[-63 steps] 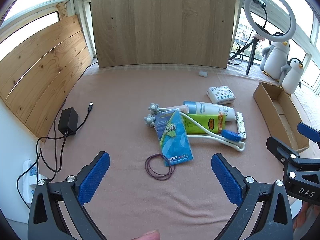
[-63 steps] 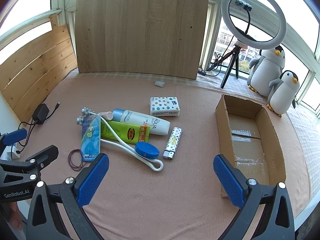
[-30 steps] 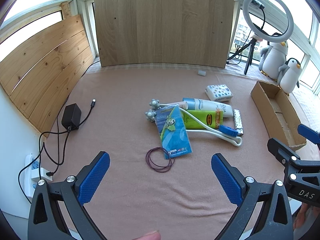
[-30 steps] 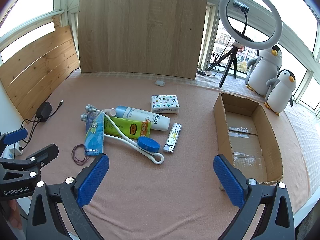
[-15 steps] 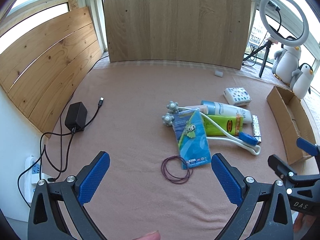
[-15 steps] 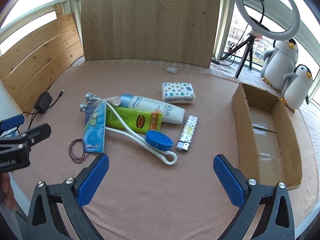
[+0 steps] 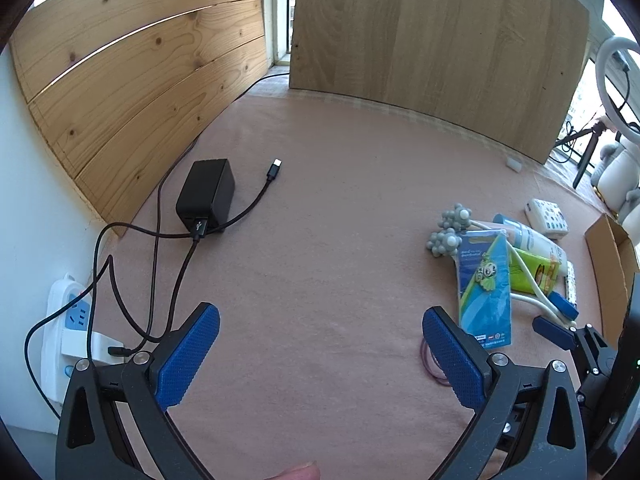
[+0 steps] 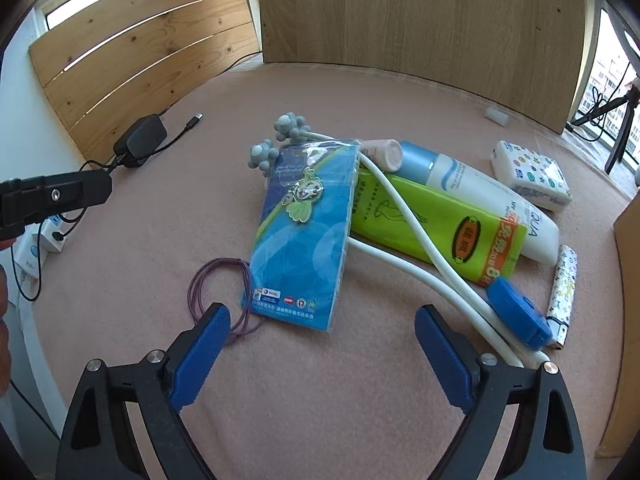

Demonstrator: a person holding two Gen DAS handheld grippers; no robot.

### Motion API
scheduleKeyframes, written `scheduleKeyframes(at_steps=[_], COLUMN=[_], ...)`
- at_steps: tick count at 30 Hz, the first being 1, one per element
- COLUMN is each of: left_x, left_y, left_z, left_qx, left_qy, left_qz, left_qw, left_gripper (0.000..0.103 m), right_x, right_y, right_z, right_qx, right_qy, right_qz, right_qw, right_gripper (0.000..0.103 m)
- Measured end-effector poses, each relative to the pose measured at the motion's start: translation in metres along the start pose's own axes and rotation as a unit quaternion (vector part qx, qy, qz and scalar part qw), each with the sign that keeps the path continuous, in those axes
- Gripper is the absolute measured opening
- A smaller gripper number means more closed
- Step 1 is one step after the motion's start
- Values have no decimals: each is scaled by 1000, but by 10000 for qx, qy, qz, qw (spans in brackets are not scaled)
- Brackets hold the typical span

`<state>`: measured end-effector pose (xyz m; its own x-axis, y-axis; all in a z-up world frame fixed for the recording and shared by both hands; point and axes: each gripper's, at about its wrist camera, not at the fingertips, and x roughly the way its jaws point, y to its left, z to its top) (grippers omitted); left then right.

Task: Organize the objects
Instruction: 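Grasp the blue keychain card with the right tool and lift it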

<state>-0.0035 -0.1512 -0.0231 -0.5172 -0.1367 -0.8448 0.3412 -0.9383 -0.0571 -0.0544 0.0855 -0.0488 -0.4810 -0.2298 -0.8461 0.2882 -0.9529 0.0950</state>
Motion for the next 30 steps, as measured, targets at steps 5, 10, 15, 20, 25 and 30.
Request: scheduleKeyframes(at_steps=[5, 10, 15, 20, 25, 30], left_x=[9, 18, 36, 50, 42, 30], left_y=[5, -14, -51, -84, -107, -122], left_z=[0, 9, 11, 5, 9, 14], left_qx=[-118, -105, 177, 310, 479, 683], left_qy=[140, 267, 455, 712, 688, 522], left_qz=[-162, -621, -1122, -1604, -1742, -1978], left_qw=[9997, 9977, 9925, 9840, 9811, 9765], left_gripper=[103, 103, 103, 103, 103, 103], right_x=[6, 5, -5, -23, -36, -42], right_y=[-3, -2, -9, -3, 1, -2], right_z=[8, 11, 7, -3, -14, -20], right_qx=[-30, -28, 45, -233, -326, -289], right_qy=[-4, 47, -26, -149, -249, -274], right_qz=[180, 489, 748, 786, 575, 564], right_qw=[9998, 9988, 9972, 9965, 9975, 9976], right_gripper=[51, 26, 13, 6, 6, 4])
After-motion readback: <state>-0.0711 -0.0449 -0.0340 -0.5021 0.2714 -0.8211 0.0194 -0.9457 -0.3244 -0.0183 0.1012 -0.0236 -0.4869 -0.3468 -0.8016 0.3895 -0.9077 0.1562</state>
